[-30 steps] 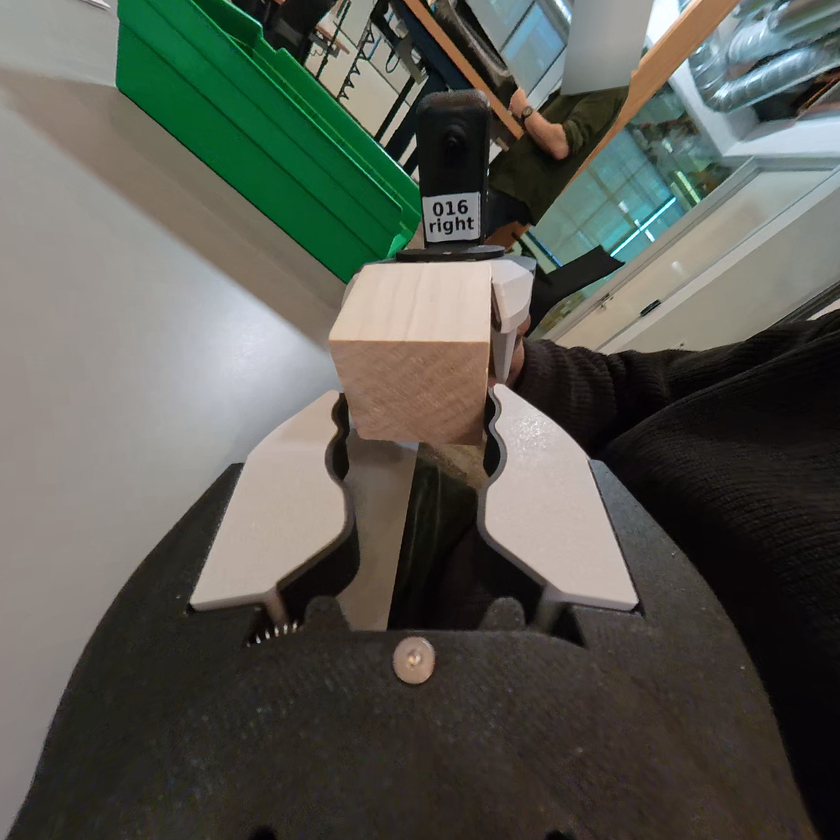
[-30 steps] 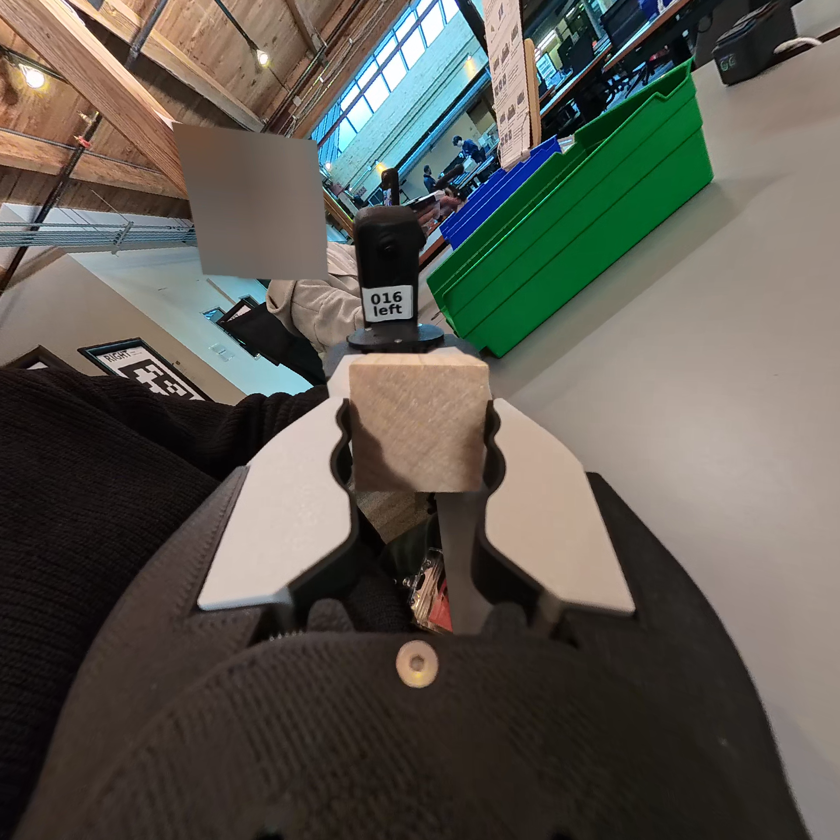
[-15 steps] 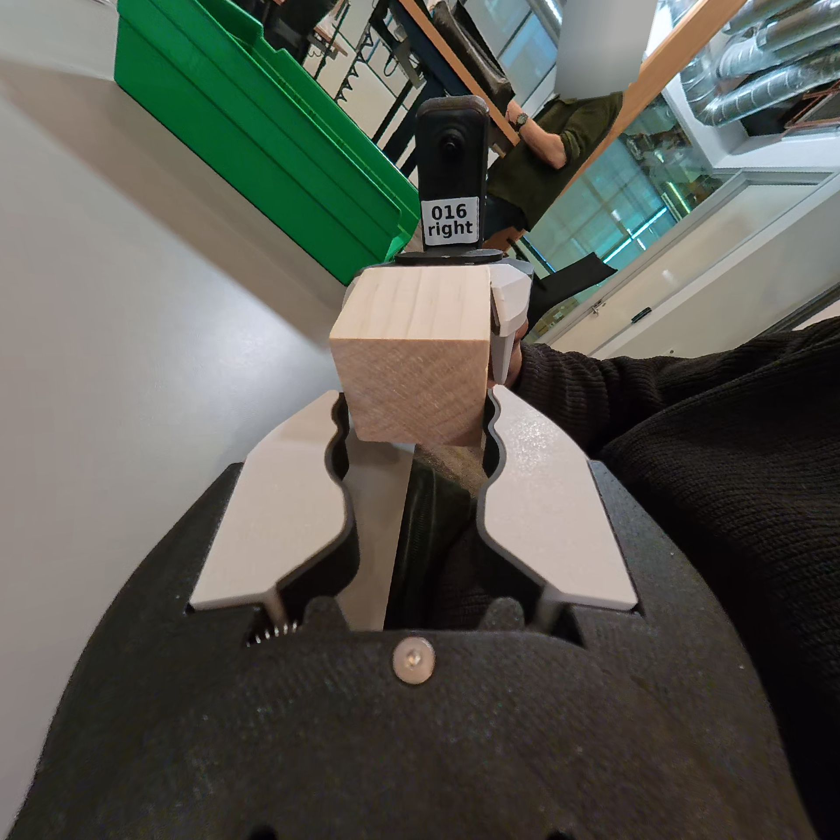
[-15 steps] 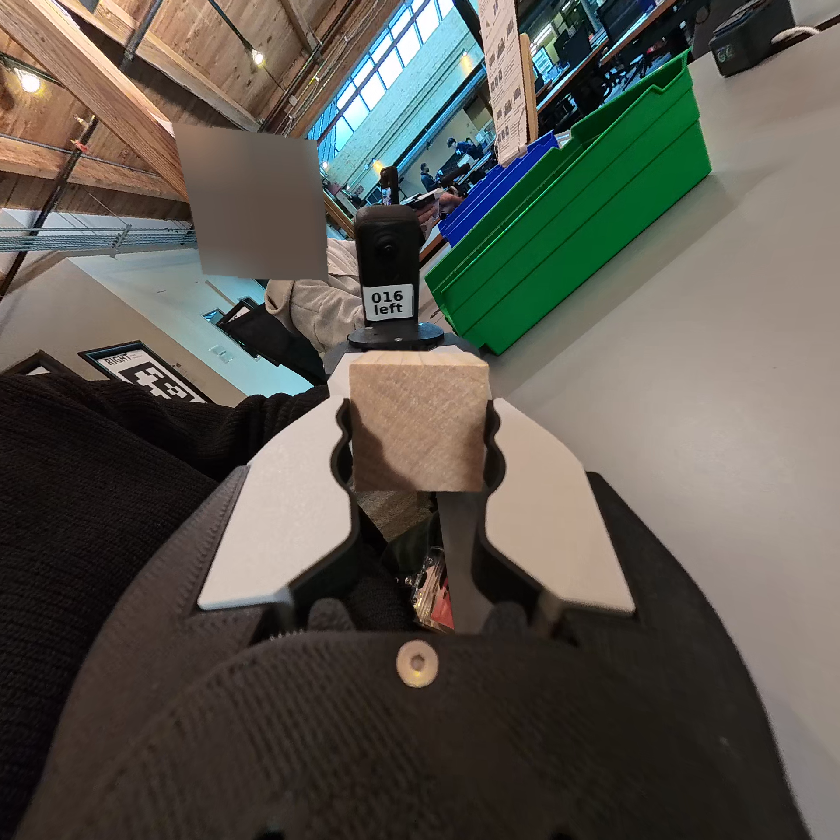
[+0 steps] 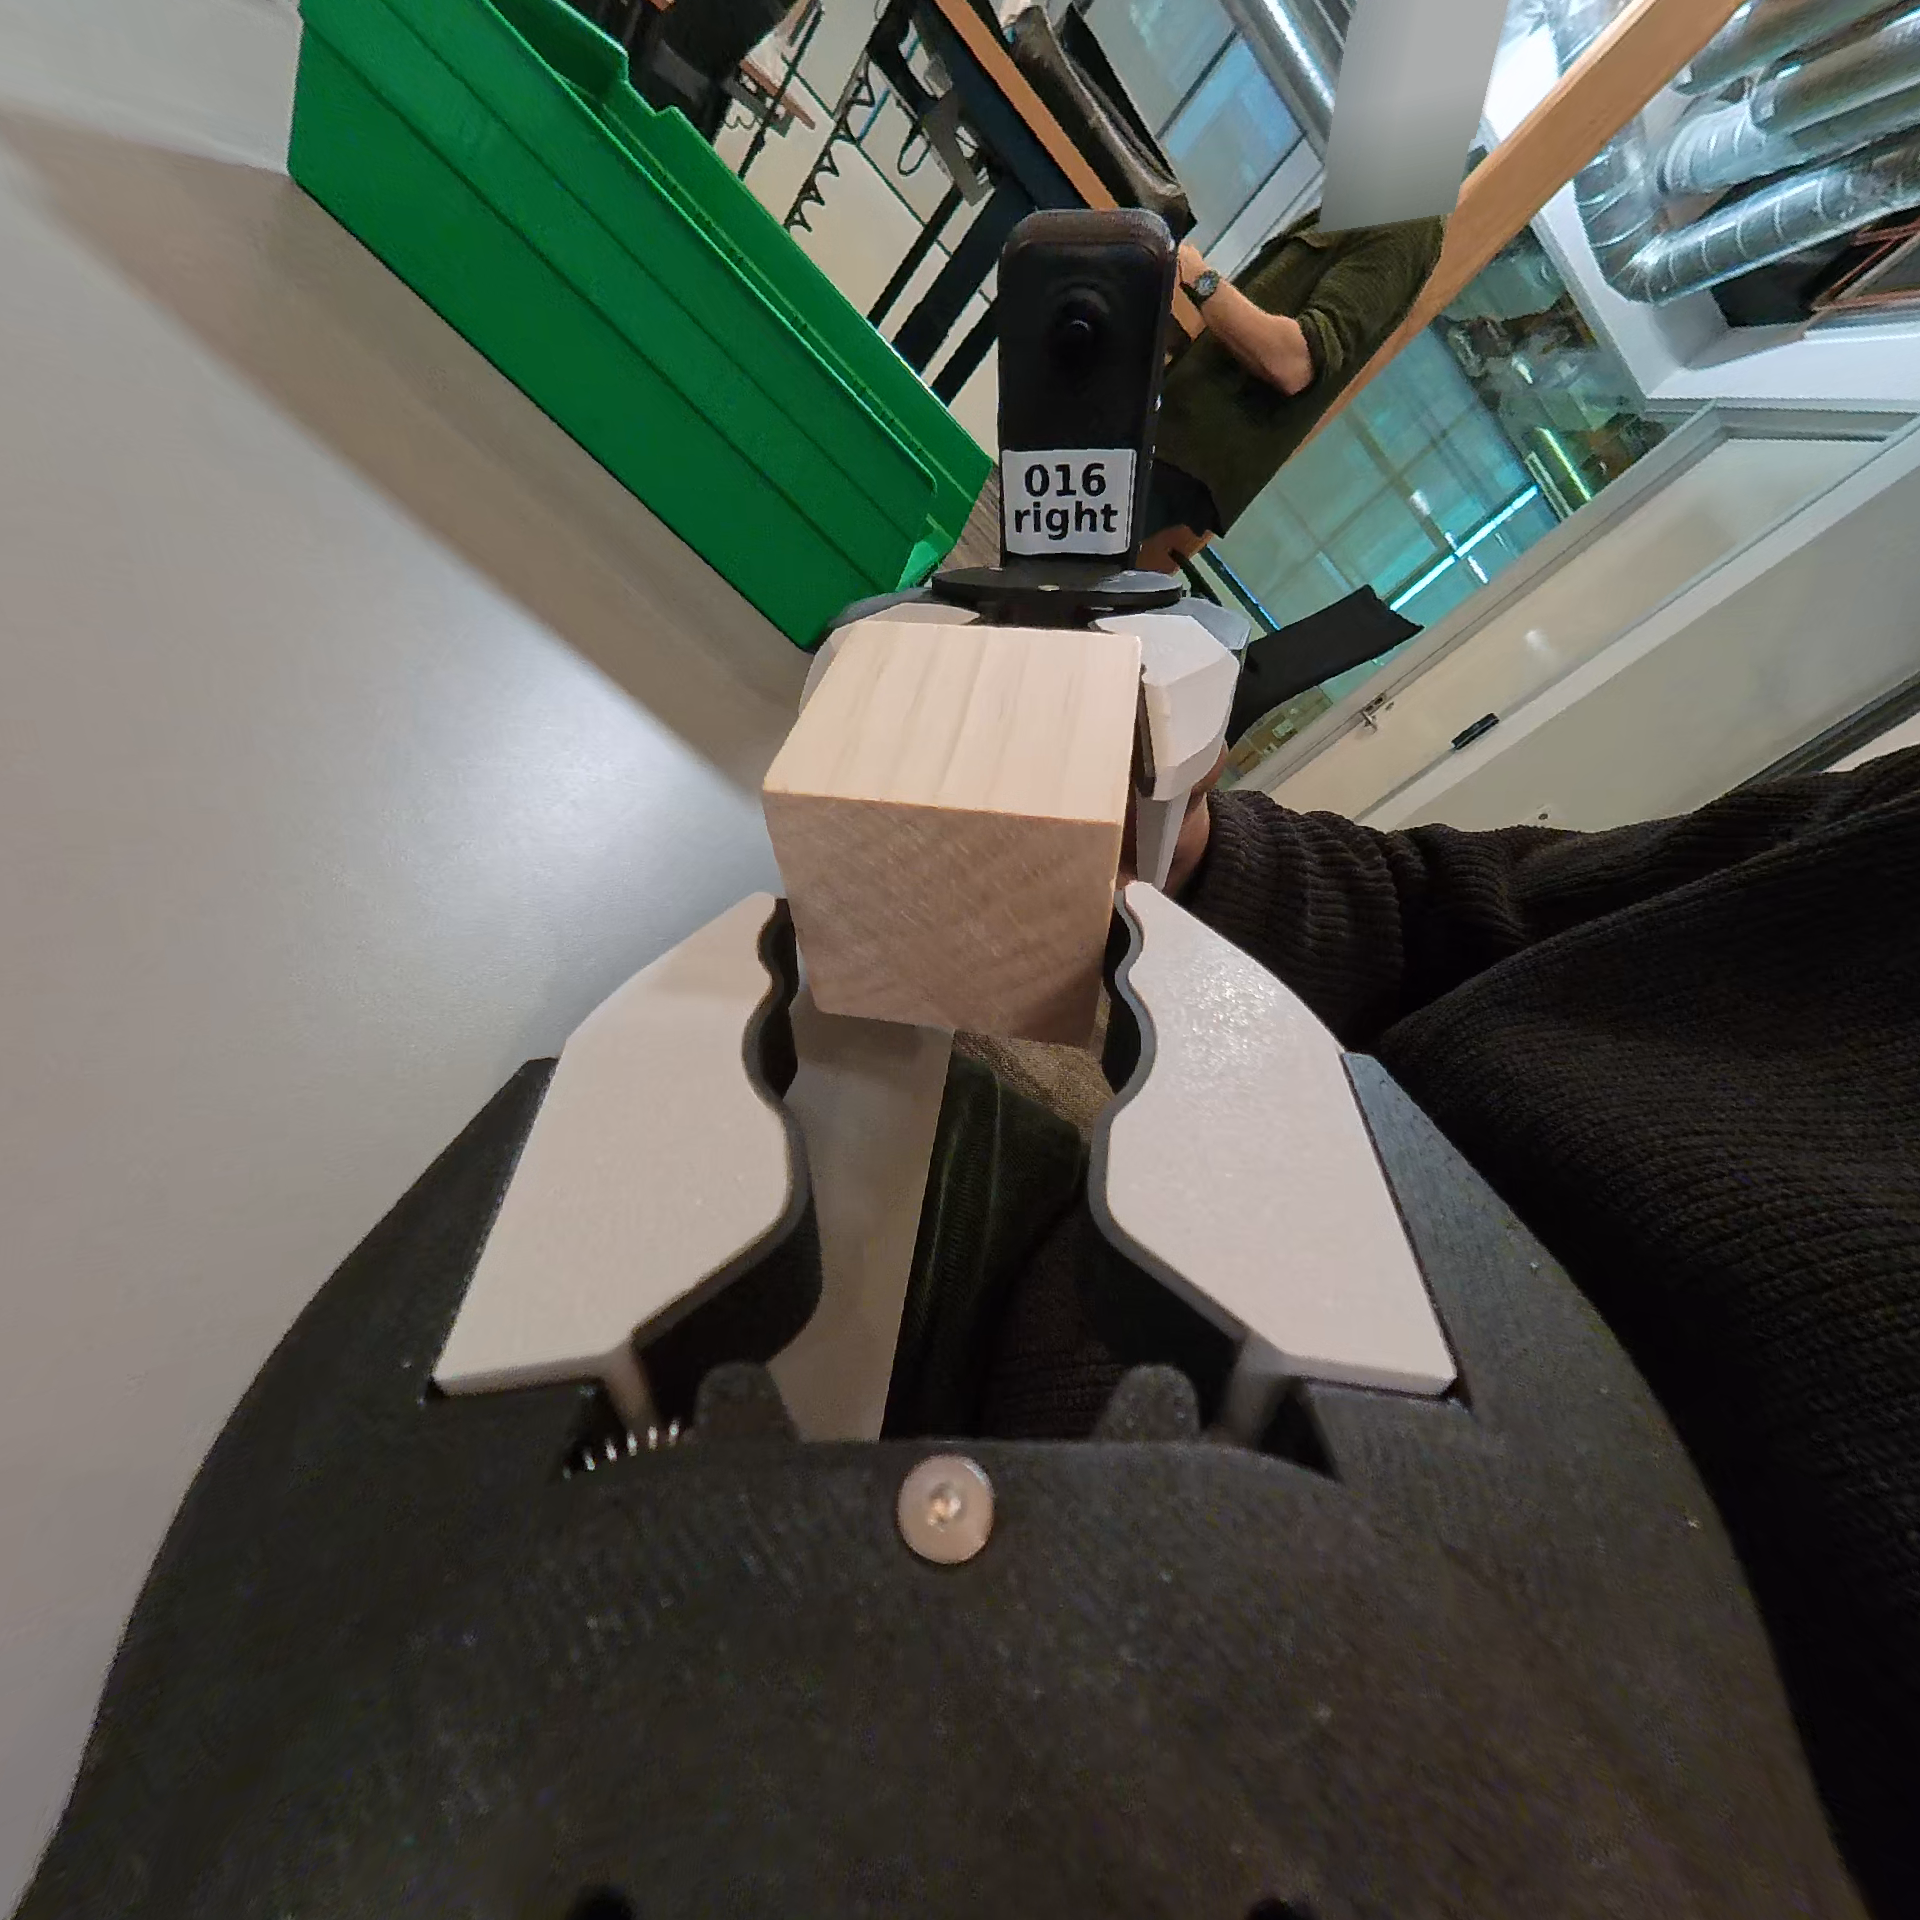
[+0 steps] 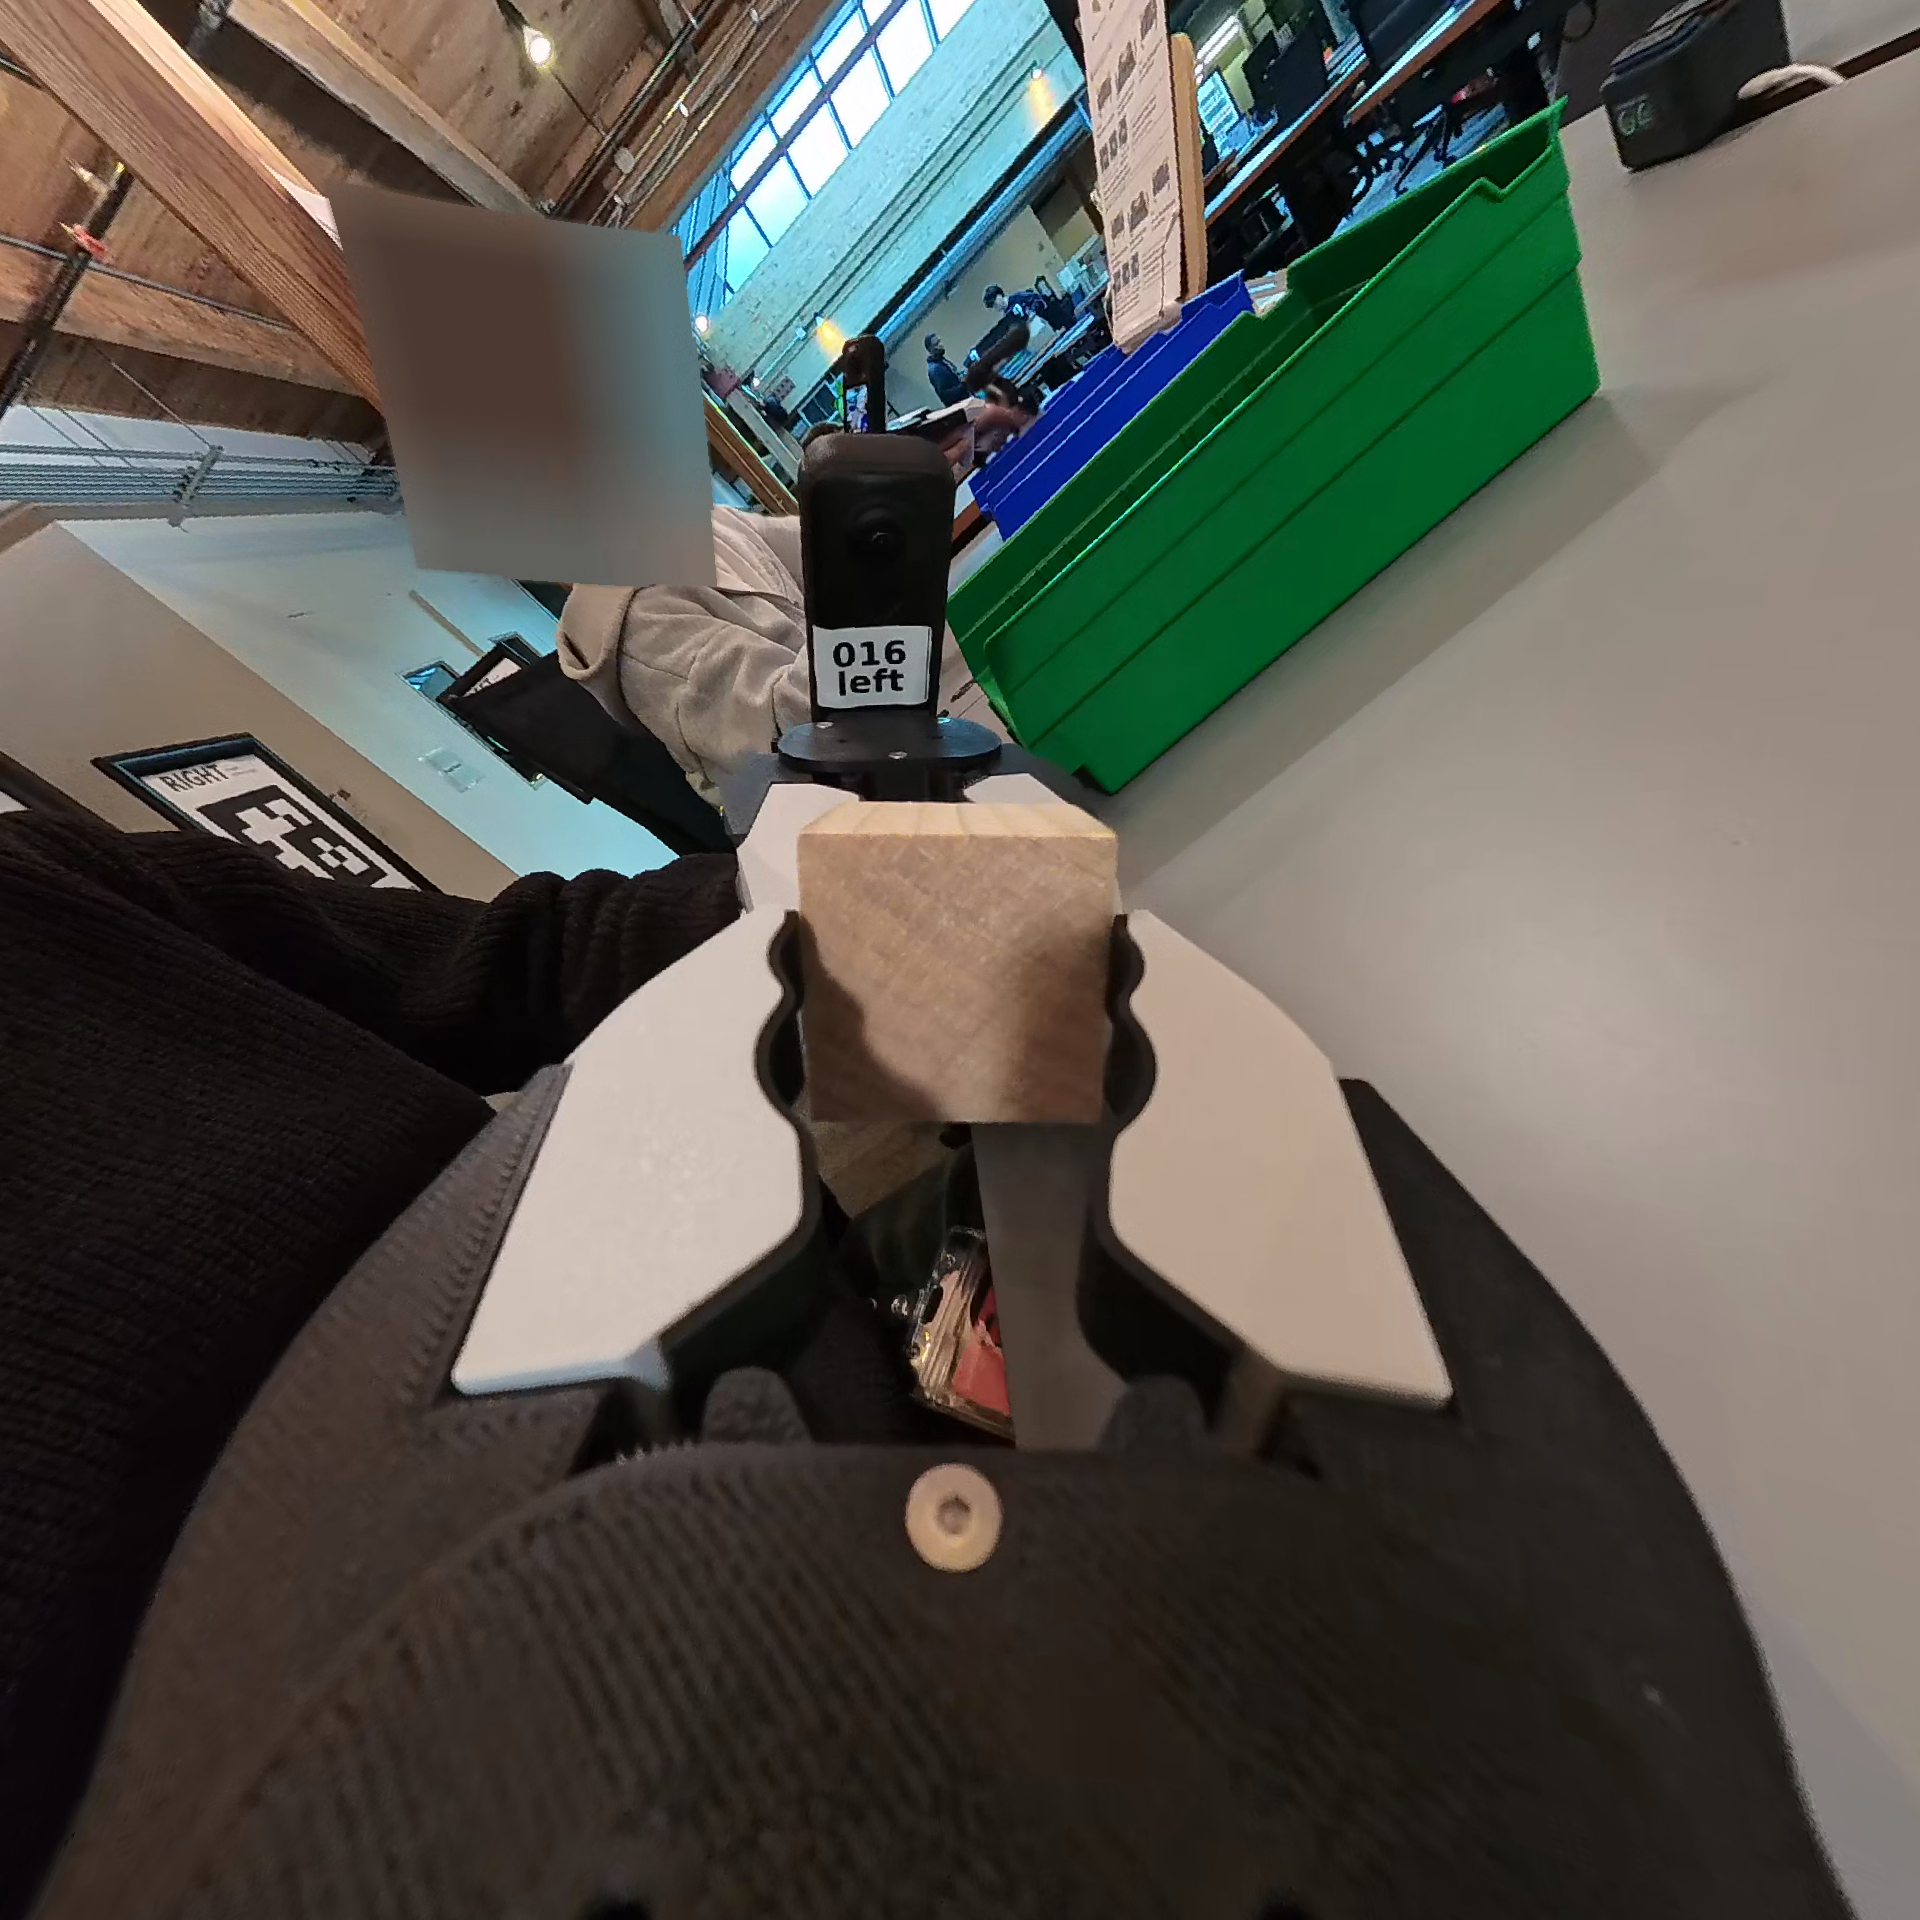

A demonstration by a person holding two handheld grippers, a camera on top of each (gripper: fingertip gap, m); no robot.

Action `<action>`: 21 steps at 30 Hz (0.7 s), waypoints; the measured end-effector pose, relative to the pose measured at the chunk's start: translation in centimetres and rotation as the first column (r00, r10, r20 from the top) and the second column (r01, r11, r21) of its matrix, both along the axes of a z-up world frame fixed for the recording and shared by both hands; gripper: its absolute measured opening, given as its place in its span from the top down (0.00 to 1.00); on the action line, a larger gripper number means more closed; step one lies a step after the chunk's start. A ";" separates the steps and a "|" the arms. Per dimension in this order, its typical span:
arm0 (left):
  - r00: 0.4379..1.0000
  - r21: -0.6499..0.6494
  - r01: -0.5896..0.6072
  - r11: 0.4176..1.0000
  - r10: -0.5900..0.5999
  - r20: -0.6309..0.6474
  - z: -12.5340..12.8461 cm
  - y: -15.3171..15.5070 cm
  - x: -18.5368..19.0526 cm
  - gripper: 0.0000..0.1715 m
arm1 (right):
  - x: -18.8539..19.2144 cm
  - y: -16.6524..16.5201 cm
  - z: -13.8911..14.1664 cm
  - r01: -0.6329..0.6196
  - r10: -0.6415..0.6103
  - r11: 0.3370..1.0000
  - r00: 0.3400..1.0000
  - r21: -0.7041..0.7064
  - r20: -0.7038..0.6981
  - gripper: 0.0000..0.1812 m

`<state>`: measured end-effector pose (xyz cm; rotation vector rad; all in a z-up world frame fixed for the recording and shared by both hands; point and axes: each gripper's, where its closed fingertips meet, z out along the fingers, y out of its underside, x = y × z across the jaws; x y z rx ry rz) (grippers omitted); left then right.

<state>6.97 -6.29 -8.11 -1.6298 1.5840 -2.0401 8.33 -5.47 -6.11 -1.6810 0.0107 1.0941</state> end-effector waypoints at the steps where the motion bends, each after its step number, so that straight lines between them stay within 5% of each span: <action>1: 1.000 0.000 0.000 1.000 0.000 0.000 0.0 0.0 0.0 0.66 | 0.0 0.0 0.0 0.001 -0.001 1.000 1.000 0.000 -0.002 0.68; 21: 1.000 -0.026 -0.009 1.000 0.010 0.018 0.4 0.3 0.0 0.66 | 0.1 -0.1 0.1 -0.005 0.005 1.000 1.000 -0.011 -0.030 0.69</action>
